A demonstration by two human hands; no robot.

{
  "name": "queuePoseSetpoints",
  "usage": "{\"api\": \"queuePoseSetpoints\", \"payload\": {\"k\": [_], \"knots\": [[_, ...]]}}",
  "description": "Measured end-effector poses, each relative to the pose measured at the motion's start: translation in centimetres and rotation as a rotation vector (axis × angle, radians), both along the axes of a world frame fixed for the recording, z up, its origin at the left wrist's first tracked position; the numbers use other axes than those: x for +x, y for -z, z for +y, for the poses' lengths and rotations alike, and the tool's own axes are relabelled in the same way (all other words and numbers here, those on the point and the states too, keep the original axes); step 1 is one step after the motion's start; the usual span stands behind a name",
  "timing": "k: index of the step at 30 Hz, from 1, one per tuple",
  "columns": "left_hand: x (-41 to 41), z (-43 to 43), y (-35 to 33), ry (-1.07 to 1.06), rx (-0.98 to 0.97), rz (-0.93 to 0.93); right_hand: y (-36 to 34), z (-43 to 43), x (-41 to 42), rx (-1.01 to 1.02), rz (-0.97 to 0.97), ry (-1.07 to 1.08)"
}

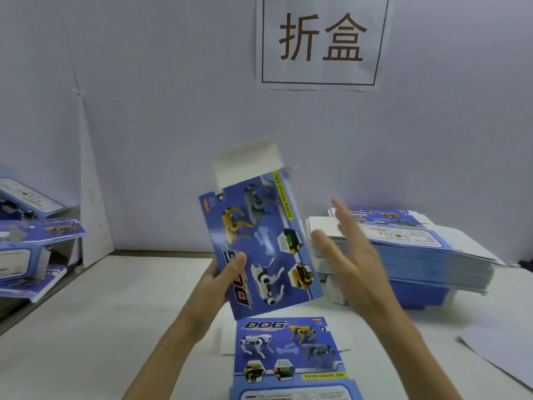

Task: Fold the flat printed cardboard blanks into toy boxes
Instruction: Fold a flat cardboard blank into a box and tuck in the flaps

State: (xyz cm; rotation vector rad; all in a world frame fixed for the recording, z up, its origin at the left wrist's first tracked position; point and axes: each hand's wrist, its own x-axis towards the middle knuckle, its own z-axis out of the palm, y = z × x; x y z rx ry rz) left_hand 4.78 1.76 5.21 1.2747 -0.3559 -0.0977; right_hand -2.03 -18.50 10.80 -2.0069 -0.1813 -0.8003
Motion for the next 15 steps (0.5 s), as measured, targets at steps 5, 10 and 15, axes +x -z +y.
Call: {"api": "queuePoseSetpoints", "payload": {"k": [5, 10, 15], "knots": [[-2.3, -1.6, -1.8, -0.160, 0.072, -0.167, 2.0, 2.0, 0.3, 0.144, 0.124, -0.198], [-2.8, -1.7, -2.4, -0.186, 0.122, -0.249, 2.3, 1.4, 0.0, 0.295, 0.134, -0.238], [-2.7, -1.5, -2.5, -0.220, 0.103, -0.233, 2.3, 1.2, 0.1, 0.298, 0.110, -0.235]]}}
